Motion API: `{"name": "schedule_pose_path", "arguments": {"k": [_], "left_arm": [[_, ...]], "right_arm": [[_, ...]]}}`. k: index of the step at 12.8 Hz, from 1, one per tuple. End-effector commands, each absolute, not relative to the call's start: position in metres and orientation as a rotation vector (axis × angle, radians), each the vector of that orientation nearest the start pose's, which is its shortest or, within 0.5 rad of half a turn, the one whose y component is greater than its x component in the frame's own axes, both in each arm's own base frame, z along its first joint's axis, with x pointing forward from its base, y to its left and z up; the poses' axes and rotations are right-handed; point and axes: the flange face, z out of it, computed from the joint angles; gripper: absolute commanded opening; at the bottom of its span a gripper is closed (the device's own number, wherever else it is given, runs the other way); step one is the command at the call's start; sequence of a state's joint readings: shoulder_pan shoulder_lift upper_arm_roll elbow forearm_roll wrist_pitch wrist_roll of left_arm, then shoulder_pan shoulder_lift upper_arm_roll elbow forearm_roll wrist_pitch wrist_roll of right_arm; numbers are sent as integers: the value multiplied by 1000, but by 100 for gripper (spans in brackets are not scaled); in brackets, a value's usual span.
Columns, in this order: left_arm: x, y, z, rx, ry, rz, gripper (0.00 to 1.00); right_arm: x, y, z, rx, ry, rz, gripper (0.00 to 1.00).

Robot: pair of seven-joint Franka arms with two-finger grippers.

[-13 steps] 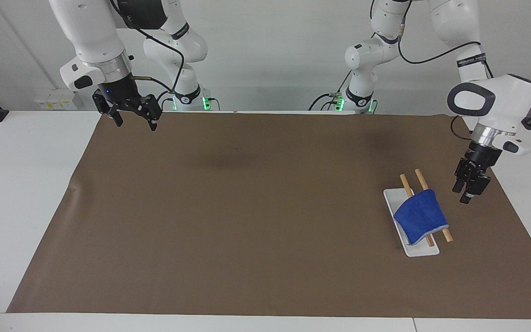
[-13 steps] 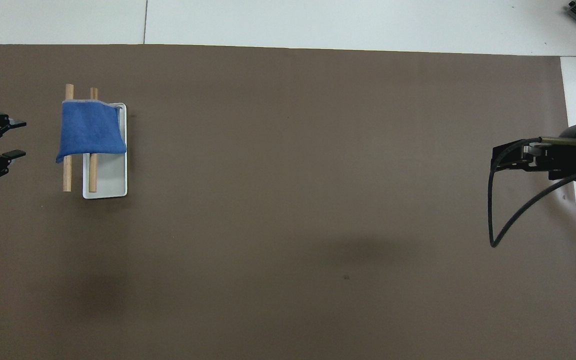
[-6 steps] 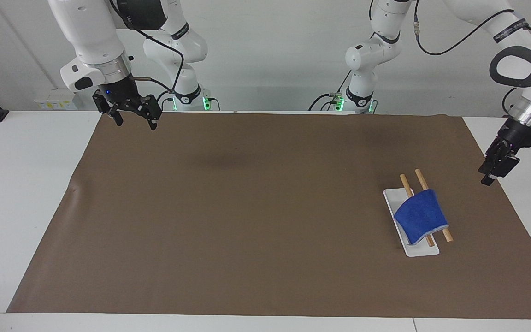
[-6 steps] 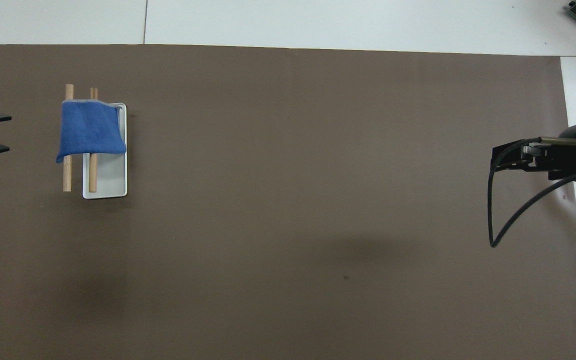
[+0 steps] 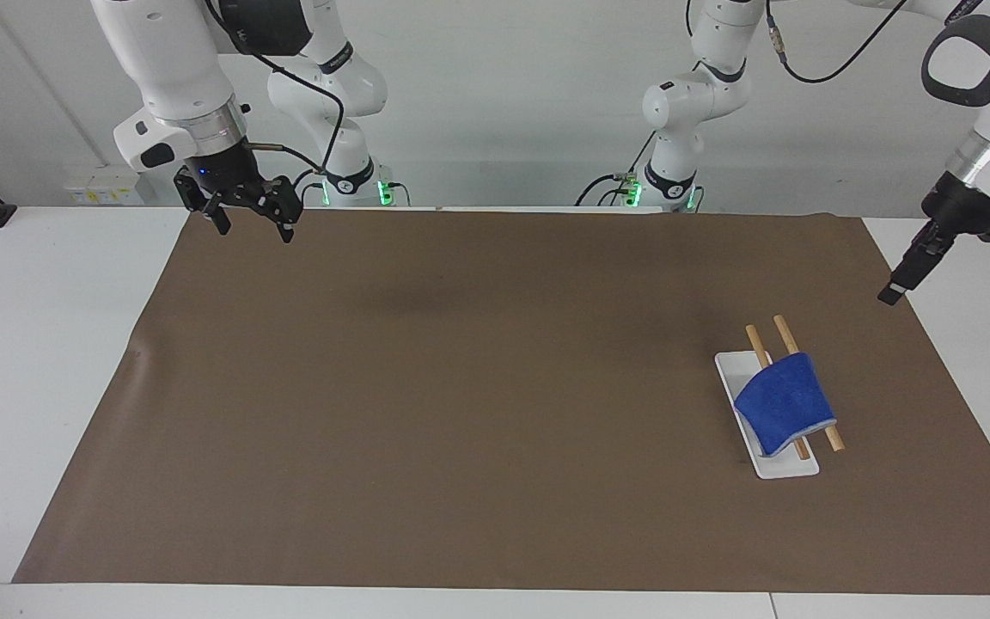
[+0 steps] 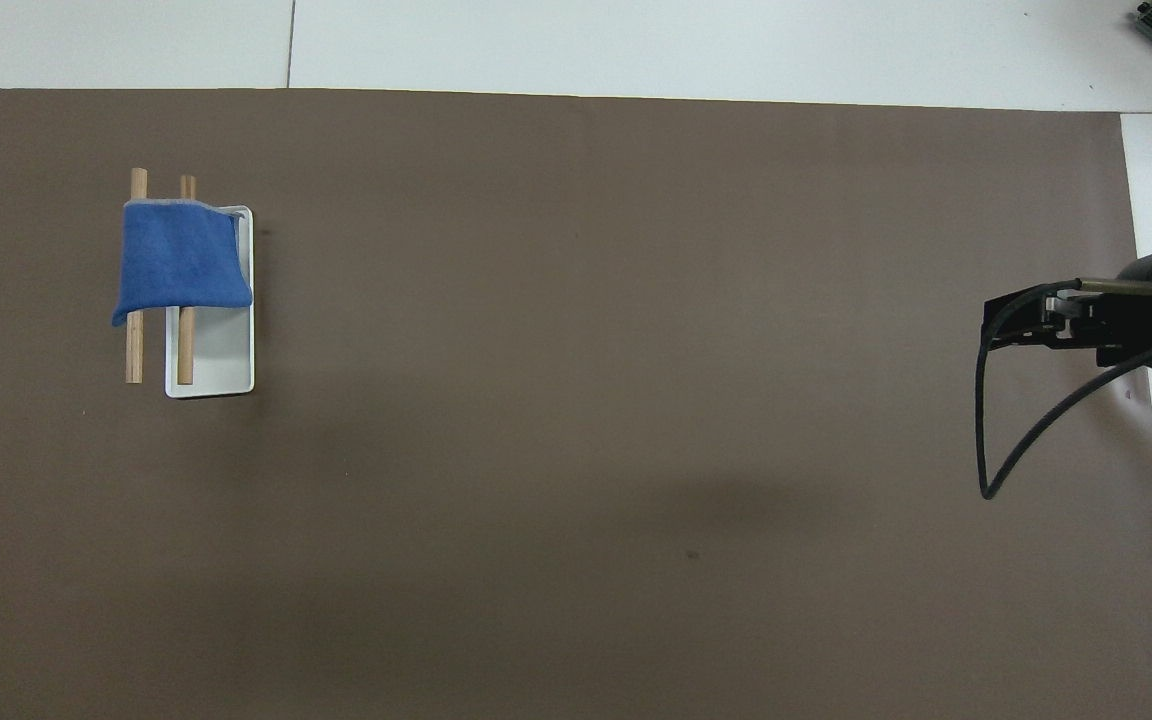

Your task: Right arm passes towel to left arm to hang

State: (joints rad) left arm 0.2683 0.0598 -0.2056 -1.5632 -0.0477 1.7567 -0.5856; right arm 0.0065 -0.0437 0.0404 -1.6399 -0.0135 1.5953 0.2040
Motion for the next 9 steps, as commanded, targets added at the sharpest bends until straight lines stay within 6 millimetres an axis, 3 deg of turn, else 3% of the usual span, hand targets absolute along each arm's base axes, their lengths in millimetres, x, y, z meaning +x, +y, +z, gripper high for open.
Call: {"name": "schedule_pose_path", "arguments": {"k": [1, 4, 9], "left_arm": [[591, 4, 616, -3060, -798, -131, 67], [580, -18, 618, -3084, -404, -7, 65], [574, -23, 625, -3034, -86, 135, 65]], "right_arm": [[535, 20, 620, -3153, 256, 6, 100], [535, 18, 620, -3152, 266, 6, 100], [535, 19, 620, -3152, 261, 6, 100]]}}
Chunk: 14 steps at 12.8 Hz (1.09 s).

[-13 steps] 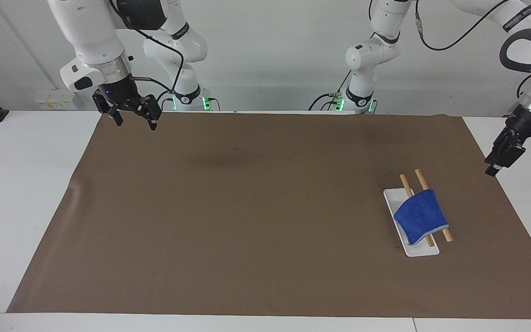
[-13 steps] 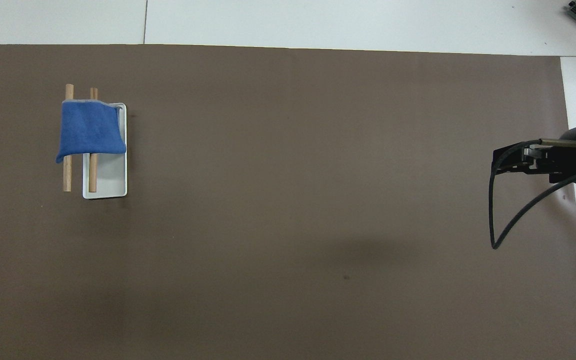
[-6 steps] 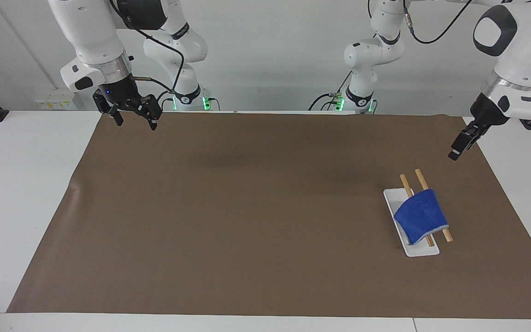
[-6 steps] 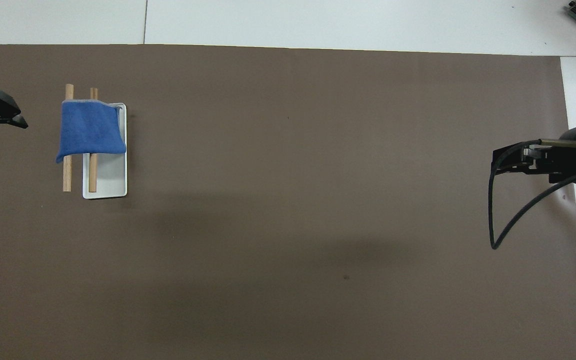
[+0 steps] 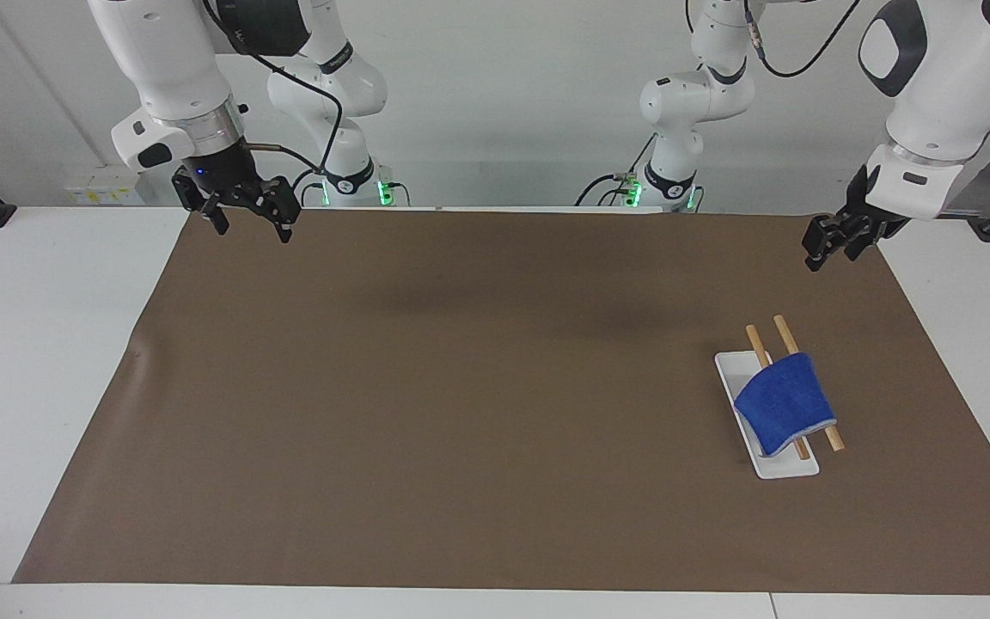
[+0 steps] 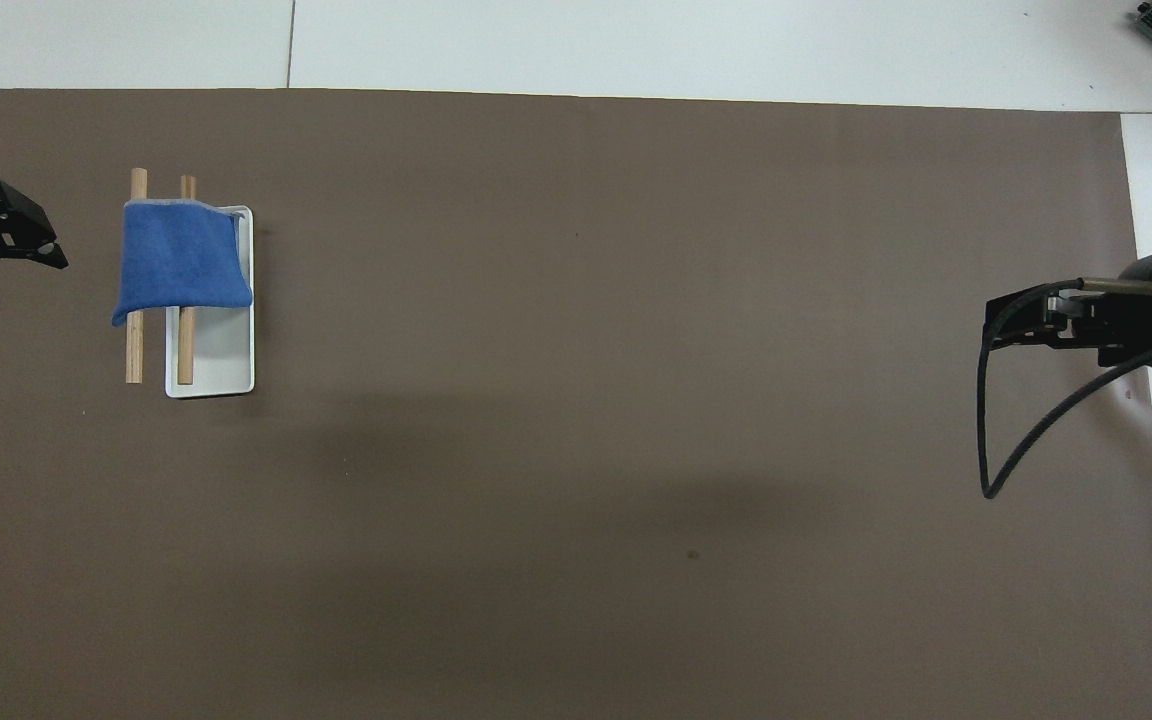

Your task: Right arm passes towel to left arm to hang

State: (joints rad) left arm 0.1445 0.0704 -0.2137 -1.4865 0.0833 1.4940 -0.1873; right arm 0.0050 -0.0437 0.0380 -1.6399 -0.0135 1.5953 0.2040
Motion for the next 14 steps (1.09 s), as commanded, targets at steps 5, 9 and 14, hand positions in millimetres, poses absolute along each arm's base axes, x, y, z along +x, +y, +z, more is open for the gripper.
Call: {"name": "schedule_pose_path", "arguments": {"k": [5, 9, 14], "left_arm": [[568, -21, 638, -3059, 137, 155, 67], [572, -12, 645, -3101, 97, 12, 100], [573, -12, 637, -3097, 82, -45, 100]], "right_arm": [[535, 19, 620, -3152, 261, 6, 100], [535, 19, 620, -3152, 259, 6, 100], [535, 19, 620, -3152, 261, 6, 100]]}}
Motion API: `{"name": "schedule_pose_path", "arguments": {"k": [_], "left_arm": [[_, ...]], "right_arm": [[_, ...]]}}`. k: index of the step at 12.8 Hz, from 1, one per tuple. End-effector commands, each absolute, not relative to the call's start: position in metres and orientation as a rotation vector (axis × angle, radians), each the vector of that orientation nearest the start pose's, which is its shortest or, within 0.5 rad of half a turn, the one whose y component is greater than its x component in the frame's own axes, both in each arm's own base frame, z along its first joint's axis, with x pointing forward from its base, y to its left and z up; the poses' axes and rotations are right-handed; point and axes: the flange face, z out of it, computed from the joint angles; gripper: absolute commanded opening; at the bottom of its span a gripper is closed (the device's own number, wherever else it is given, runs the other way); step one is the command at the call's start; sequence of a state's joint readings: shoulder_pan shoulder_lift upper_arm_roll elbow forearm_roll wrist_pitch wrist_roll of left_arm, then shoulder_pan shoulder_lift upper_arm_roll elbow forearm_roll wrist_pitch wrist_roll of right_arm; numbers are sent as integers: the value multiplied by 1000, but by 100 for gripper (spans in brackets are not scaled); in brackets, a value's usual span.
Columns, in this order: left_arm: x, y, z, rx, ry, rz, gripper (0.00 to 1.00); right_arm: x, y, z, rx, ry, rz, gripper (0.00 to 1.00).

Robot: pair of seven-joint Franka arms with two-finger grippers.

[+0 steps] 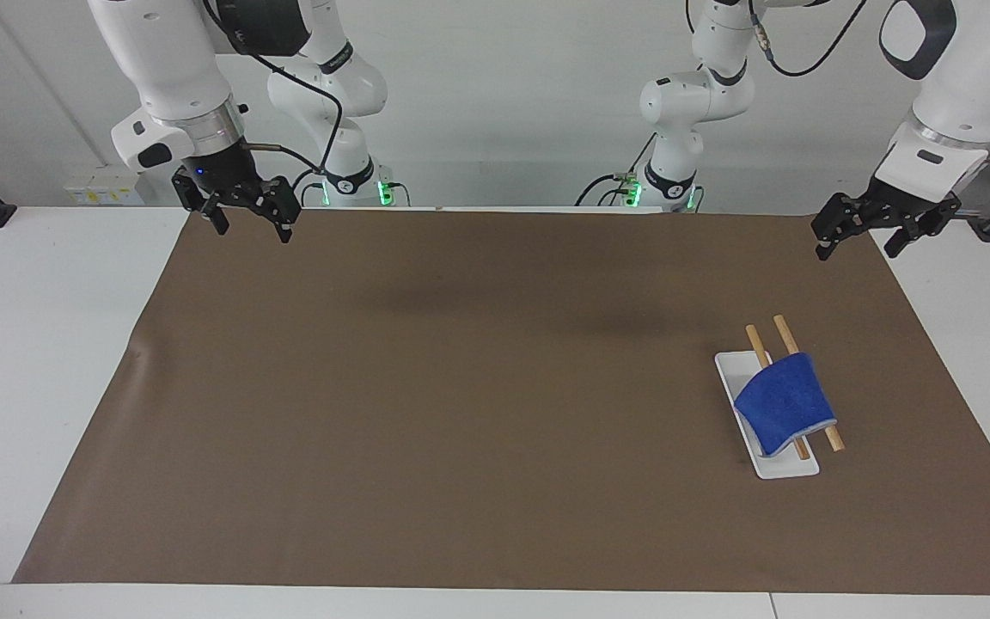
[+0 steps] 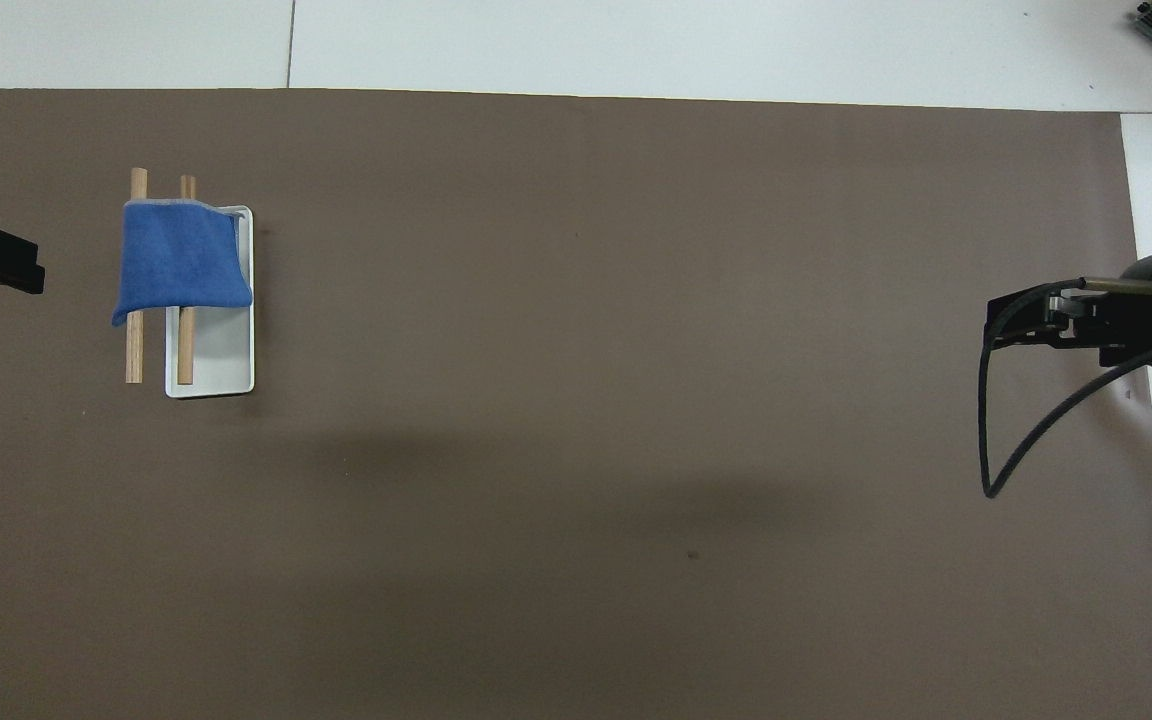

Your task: Right arm passes towel to left arm to hang

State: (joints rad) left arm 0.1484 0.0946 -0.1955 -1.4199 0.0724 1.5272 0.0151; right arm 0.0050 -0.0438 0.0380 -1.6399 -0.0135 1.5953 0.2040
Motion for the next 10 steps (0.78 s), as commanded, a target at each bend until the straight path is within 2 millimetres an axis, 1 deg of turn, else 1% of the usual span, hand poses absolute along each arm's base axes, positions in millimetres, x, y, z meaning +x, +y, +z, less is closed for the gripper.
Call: {"name": "schedule_pose_path", "arguments": {"k": [1, 3, 5, 10], "left_arm": [[575, -11, 639, -3098, 57, -72, 100], [577, -12, 639, -3100, -21, -97, 100], [578, -18, 640, -3100, -18, -110, 100], [579, -22, 642, -3103, -42, -139, 100]], "right_arm": [[535, 19, 620, -3152, 261, 6, 100], [535, 19, 620, -3152, 261, 6, 100], [535, 19, 620, -3152, 261, 6, 100], [535, 19, 620, -3151, 261, 6, 100]]}}
